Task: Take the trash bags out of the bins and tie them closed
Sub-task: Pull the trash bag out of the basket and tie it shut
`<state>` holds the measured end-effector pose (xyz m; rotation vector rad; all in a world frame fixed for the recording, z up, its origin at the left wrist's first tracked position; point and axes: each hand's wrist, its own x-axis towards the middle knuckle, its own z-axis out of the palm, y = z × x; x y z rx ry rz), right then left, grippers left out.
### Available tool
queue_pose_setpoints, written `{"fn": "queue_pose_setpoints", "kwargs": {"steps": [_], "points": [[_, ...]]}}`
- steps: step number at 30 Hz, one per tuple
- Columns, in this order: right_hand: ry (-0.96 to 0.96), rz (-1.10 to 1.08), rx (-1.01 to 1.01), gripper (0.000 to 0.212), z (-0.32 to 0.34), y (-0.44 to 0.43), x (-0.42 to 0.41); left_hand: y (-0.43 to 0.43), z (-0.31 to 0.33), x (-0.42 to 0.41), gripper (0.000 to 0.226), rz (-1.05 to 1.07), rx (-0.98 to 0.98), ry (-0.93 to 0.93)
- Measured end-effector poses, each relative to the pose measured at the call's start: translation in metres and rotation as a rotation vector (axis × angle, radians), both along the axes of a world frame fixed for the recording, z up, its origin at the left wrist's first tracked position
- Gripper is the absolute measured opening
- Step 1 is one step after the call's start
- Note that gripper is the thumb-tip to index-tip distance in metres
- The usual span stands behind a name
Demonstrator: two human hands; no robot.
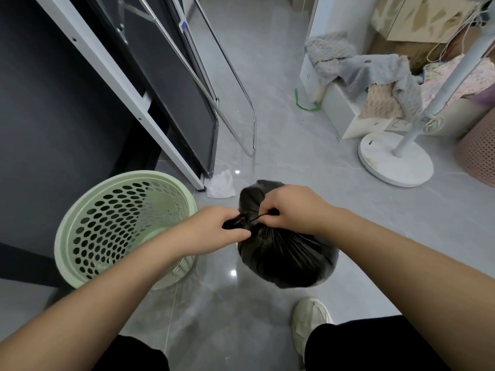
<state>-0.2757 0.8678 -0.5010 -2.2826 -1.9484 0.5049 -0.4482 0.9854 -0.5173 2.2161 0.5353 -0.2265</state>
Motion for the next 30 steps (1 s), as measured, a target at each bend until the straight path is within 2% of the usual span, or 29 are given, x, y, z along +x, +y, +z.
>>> {"fn": "queue_pose_setpoints", "kwargs": {"steps": [1,3,8,11,17,21,23,26,30], "points": [[-0.054,-0.002,0.02,0.016,0.0,-0.001,0.002,0.002,0.0,-0.001,0.025,0.016,-0.12,0.007],[-0.131,-0.022,0.055,0.017,0.0,-0.002,0.005,0.004,0.0,-0.005,0.021,0.079,-0.228,-0.016],[-0.158,-0.156,0.166,0.02,0.0,0.002,0.003,-0.016,-0.005,0.001,0.023,0.144,-0.272,-0.107],[-0.076,-0.324,0.171,0.018,0.0,0.009,0.0,-0.03,-0.009,0.01,0.024,0.199,-0.248,-0.139],[0.46,-0.659,0.168,0.021,0.002,0.016,-0.003,-0.052,-0.019,0.024,0.03,0.247,-0.076,-0.131],[1.011,-0.983,0.106,0.011,0.003,0.022,-0.008,-0.06,-0.029,0.028,0.038,0.266,-0.007,-0.077],[1.179,-1.091,0.049,0.011,0.006,0.023,-0.007,-0.063,-0.031,0.029,0.034,0.238,0.01,-0.027],[1.147,-1.033,-0.008,0.015,0.008,0.02,-0.003,-0.061,-0.033,0.029,0.033,0.184,0.053,0.019],[0.798,-0.767,0.026,0.014,0.01,0.014,0.005,-0.042,-0.024,0.024,0.022,0.213,0.022,-0.006]]}}
